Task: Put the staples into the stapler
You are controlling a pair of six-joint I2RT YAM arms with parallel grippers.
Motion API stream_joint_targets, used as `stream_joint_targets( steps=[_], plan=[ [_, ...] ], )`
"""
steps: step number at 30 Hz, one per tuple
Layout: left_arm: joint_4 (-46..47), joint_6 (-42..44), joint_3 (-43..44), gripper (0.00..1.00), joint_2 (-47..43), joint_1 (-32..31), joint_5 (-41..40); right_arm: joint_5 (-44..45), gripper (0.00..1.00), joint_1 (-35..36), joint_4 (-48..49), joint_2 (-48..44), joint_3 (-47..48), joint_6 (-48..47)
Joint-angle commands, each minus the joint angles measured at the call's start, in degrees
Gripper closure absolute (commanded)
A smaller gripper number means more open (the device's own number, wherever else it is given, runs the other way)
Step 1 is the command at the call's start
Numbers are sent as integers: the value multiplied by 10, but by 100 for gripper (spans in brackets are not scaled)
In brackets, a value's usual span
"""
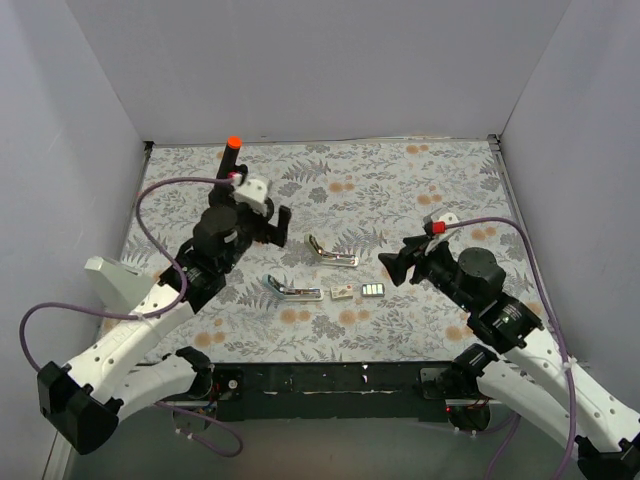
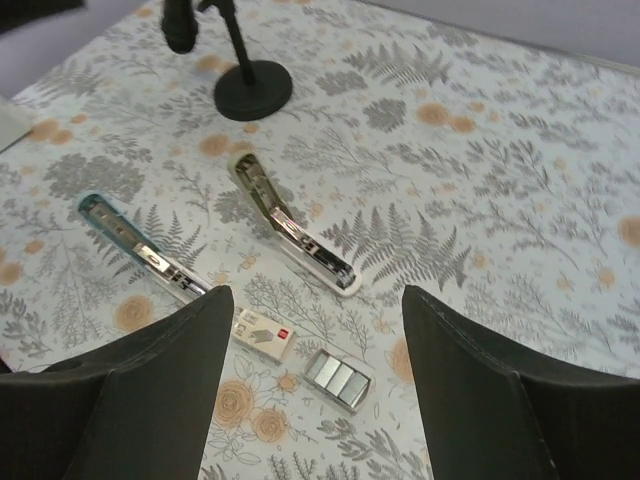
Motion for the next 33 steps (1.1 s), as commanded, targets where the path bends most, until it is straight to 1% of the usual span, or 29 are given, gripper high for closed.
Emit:
stream_joint_targets(
  steps=[1, 2, 3, 4, 5, 6, 7, 8, 9, 12, 17, 18, 20, 21, 23, 26, 27, 29, 30, 33],
  plan=[
    [-19, -234, -9, 2, -42, 103, -65, 135, 23, -2, -114, 68, 71, 83],
    [-26, -255, -14, 2, -49, 142, -55, 152, 23, -2, -127, 79, 79, 91],
    [-34, -288, -24, 2, -58, 160, -47, 164, 22, -2, -147, 90, 86, 109],
    [-36, -306, -32, 2, -66, 176, -31, 175, 19, -2, -157, 109, 99, 123],
    [-37, -319, -54, 2, -83, 204, -24, 189, 19, -2, -162, 119, 105, 132],
    [-39, -332, -63, 2, -92, 216, -16, 192, 19, -2, -169, 126, 112, 141],
    [-39, -349, -73, 2, -101, 228, -10, 189, 15, -2, -178, 134, 120, 142],
    [-38, -354, -95, 2, -121, 244, -3, 182, 13, -2, -180, 148, 128, 140],
    [-36, -356, -105, 2, -130, 250, -5, 148, 9, -2, -178, 156, 132, 129],
    [-36, -350, -139, 2, -171, 251, -22, 106, 6, -2, -199, 192, 149, 121],
    [-35, -327, -177, 2, -236, 251, -55, 118, 5, -2, -275, 293, 200, 137],
    [-36, -326, -179, 2, -251, 251, -57, 115, 6, -1, -282, 325, 206, 143],
    [-29, -318, -182, 2, -261, 251, -59, 105, 9, -1, -291, 353, 217, 161],
    [-28, -315, -181, 2, -265, 252, -60, 102, 12, -1, -291, 379, 219, 168],
    [-28, -309, -179, 2, -267, 251, -64, 92, 16, -1, -287, 401, 221, 192],
    [-34, -307, -181, 2, -269, 244, -65, 100, 29, -1, -281, 437, 221, 215],
    [-34, -305, -182, 2, -270, 240, -65, 101, 35, -1, -278, 450, 221, 220],
    [-34, -304, -182, 2, -271, 236, -65, 104, 43, -1, -274, 459, 218, 230],
    [-34, -302, -182, 2, -271, 234, -65, 104, 51, -1, -267, 464, 215, 239],
    [-34, -300, -183, 2, -271, 229, -64, 109, 63, -1, -257, 472, 203, 254]
  ],
)
